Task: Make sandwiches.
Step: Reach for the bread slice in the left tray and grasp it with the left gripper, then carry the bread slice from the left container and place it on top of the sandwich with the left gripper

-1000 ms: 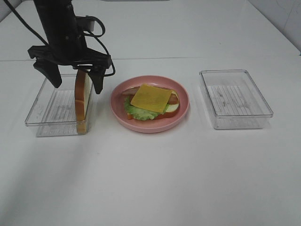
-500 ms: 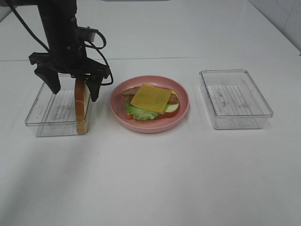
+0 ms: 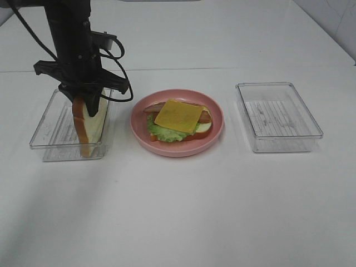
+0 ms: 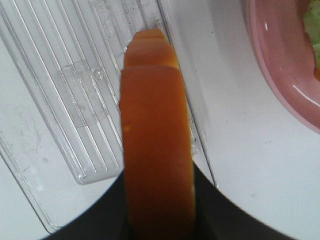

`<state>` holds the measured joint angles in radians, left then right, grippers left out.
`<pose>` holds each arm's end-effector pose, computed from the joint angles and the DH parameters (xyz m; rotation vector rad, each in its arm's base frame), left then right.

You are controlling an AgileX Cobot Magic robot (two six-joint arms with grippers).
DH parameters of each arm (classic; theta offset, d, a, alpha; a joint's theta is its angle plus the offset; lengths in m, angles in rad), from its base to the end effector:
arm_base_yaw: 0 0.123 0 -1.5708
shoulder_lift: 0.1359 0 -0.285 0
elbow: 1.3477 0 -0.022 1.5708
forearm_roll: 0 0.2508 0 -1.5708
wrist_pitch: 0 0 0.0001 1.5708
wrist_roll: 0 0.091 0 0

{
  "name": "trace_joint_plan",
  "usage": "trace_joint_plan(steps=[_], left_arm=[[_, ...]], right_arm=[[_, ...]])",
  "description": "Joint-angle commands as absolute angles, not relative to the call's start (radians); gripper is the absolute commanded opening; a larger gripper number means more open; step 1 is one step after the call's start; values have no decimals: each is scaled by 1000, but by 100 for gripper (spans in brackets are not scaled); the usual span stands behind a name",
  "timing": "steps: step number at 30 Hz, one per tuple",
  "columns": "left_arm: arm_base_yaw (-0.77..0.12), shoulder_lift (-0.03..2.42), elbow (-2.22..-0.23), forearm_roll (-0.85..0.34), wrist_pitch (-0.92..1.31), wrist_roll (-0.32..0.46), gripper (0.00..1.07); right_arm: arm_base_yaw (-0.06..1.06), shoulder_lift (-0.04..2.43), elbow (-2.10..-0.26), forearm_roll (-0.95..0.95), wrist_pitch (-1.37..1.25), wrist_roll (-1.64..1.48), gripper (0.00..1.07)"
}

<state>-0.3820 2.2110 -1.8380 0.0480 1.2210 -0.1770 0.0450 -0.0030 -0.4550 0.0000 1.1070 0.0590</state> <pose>0.4212 -0.1648 0.1861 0.3367 3.0487 0.0402 -0.0025 -0.0001 0.2611 0.0149 2.1332 0.0612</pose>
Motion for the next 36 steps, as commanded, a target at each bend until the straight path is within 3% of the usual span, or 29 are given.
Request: trace_joint_plan(steps=[1, 8, 12, 13, 15, 16, 17, 18, 19, 21, 22, 24, 36], left_arm=[[-381, 2194, -1830, 50, 1271, -164, 0], [-381, 2050, -1833, 59, 1303, -183, 0], [-381, 1938, -1833, -31, 1196, -192, 0], [-381, 1932, -1833, -130, 1163, -160, 0], [-381, 1936, -1832, -188, 1143, -132, 0], [-381, 1961, -1831, -302, 1095, -68, 0], [-381, 1961, -1831, -302, 1095, -68, 0], [-381, 1994, -1831, -412, 1053, 0, 0], [-381, 1994, -1831, -412, 1053, 0, 0], [-381, 2056, -1831, -576, 1004, 82, 0], [-381, 2056, -1831, -576, 1004, 82, 0], [-381, 2119, -1831, -688, 946, 152, 0], [-384, 2249, -1831, -870, 816, 283, 0]], right_arm=[[45, -32, -450, 0, 1099, 42, 75], [45, -32, -450, 0, 1099, 42, 75], [45, -32, -450, 0, 1099, 42, 75], [45, -32, -450, 0, 1099, 42, 75], [45, -32, -450, 0, 1099, 42, 75], [45, -32, -450, 0, 1099, 42, 75], [45, -32, -450, 0, 1099, 42, 75], [45, -32, -450, 0, 1099, 42, 75], [45, -32, -450, 0, 1099, 42, 75], [45, -32, -450, 0, 1099, 42, 75], [45, -32, -450, 0, 1099, 42, 75], [45, -32, -450, 0, 1099, 42, 75], [45, -32, -450, 0, 1099, 42, 75]])
